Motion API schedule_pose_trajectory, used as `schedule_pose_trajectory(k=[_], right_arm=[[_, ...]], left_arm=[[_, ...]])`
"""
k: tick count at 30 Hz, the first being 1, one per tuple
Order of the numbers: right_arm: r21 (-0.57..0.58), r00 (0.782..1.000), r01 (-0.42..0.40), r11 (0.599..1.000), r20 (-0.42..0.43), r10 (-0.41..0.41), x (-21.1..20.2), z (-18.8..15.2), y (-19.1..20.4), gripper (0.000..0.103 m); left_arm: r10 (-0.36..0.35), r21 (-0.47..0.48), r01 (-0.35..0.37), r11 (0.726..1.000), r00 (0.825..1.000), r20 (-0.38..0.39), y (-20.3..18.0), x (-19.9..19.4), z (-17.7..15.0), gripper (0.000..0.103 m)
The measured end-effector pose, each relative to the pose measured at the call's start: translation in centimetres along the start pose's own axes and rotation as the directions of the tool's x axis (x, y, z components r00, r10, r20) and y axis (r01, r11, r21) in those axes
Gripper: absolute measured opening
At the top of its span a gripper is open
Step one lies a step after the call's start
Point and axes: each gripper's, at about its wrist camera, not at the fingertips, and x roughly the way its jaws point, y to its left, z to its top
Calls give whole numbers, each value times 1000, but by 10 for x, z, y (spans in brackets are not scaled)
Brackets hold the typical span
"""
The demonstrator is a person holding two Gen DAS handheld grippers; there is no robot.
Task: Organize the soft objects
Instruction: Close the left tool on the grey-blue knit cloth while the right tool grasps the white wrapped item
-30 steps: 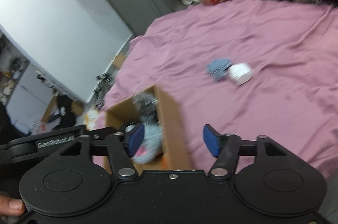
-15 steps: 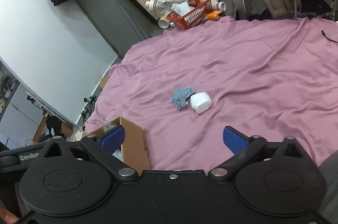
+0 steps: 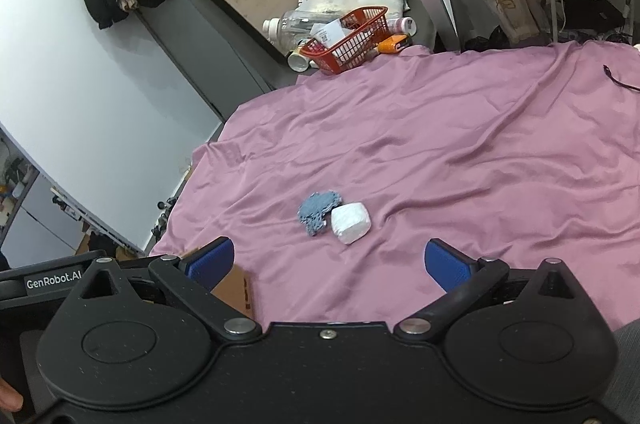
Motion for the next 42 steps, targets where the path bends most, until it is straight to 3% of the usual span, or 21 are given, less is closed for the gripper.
schedule_pose_trajectory(k=[5,9,13,16,23,26,30,33,42], right_arm=[[23,1000,3,1000,-2,-3,14,3,-14,103],[27,1000,-5,1000,3,5,24,4,-21,103],[89,998,-57,994,-9,58,39,5,-30,101],[94,998,-51,994,-23,54,53,5,-32,90],[123,995,-62,991,-72,71,83,8,-39,80],[139,994,-43,989,-90,56,98,7,-42,71],[157,992,-51,986,-110,69,116,7,-46,56],[173,989,-53,984,-123,75,127,9,-50,56],[207,983,-51,977,-164,86,158,8,-51,56]], left_arm=[[21,50,-21,999,1000,10,-14,10,5,102],[12,30,-12,999,1000,-8,-16,23,10,102],[83,45,-82,996,996,-16,-18,40,19,102],[78,34,-77,996,996,-38,-16,54,26,102],[57,42,-55,998,997,-57,-17,86,38,100],[39,38,-36,999,997,-72,-20,103,43,99],[1,25,1,1000,995,-103,-25,129,52,83],[-15,16,17,1000,992,-123,-29,148,58,73],[-30,-37,23,999,980,-198,-30,202,72,66]])
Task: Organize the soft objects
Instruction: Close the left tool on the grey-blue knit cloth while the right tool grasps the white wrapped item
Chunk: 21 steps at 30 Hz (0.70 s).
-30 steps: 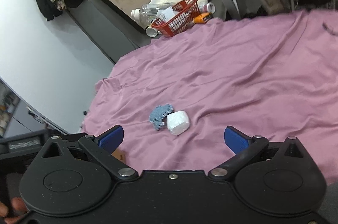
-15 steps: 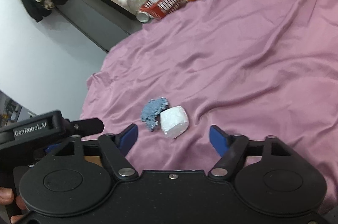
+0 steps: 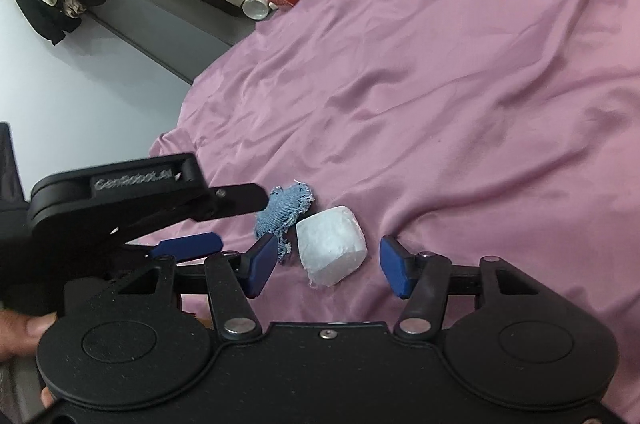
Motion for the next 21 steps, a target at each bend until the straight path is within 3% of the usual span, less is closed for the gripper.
schedule_pose_trajectory(k=[7,9,12,21], right_arm=[[2,1000,6,1000,-29,-6,14,0,-4,56],[0,999,10,1000,-35,-10,17,0,-4,54],[-5,999,20,1000,-46,-20,22,2,-4,36],[33,999,25,999,-26,-25,6,2,-10,35]], left_arm=[[-5,-43,2,999,999,-50,4,30,5,65],[-7,-60,3,998,998,-64,4,36,5,59],[-6,-69,0,998,997,-75,4,43,1,48],[-15,-70,13,997,999,-30,-5,21,-10,36]])
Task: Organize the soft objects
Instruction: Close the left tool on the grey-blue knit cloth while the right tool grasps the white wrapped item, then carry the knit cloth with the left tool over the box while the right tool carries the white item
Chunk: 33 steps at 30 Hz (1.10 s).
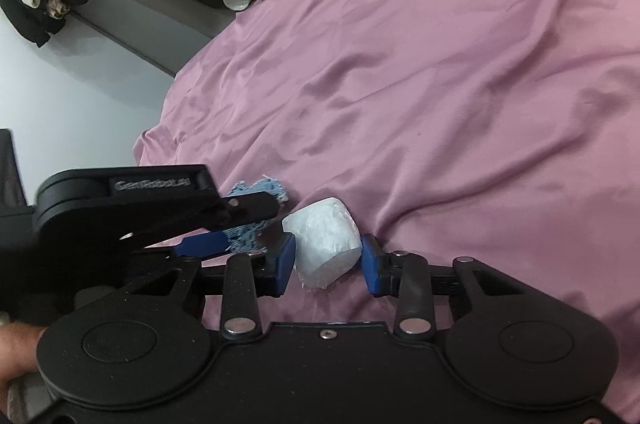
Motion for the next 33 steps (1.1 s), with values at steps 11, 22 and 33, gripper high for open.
schedule_pose_trajectory(k=[11,22,33], right_arm=[[23,997,36,999,71,-38,-37,0,-2,35],[-46,985,33,998,170,-25,-98,-7,26,35],[-107,977,18,994,212,5,-136,-27,58,35]], left_arm=[[-29,6,28,1000,997,69,-13,-49,-18,36],[-68,41,63,997,987,145,-15,-114,-40,36],[-79,32,74,997,973,216,6,-169,-67,36]])
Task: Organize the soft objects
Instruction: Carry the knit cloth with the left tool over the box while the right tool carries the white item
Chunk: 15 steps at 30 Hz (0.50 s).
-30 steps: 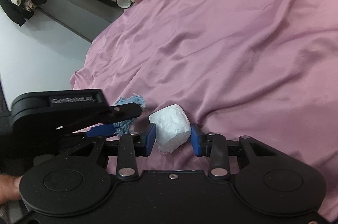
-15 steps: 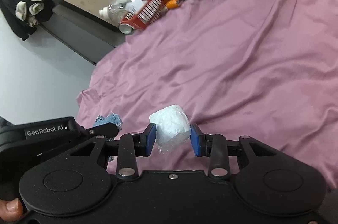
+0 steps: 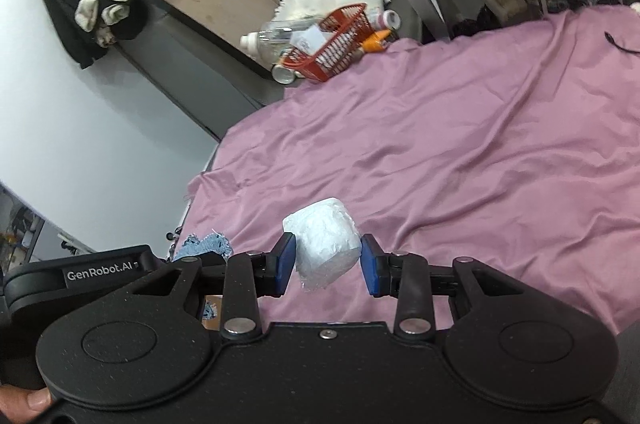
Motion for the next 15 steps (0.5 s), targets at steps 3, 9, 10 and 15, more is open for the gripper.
schedule_pose_trajectory(k=[3,9,10,15], right_arm=[[-15,1000,-14,1000,9,14,-10,-3,11,35],[-50,999,-34,998,32,35,-32,-10,32,35],[-58,999,-39,998,33,41,-35,-11,36,35],[-87,997,-60,994,46,64,-50,-20,53,35]], left_arm=[[0,-1,0,1000,1000,12,5,-13,-4,36],[-4,-10,5,1000,999,38,18,-42,-15,36],[-6,-10,7,1000,999,43,21,-47,-17,36],[-5,-23,7,1000,998,62,34,-67,-26,36]])
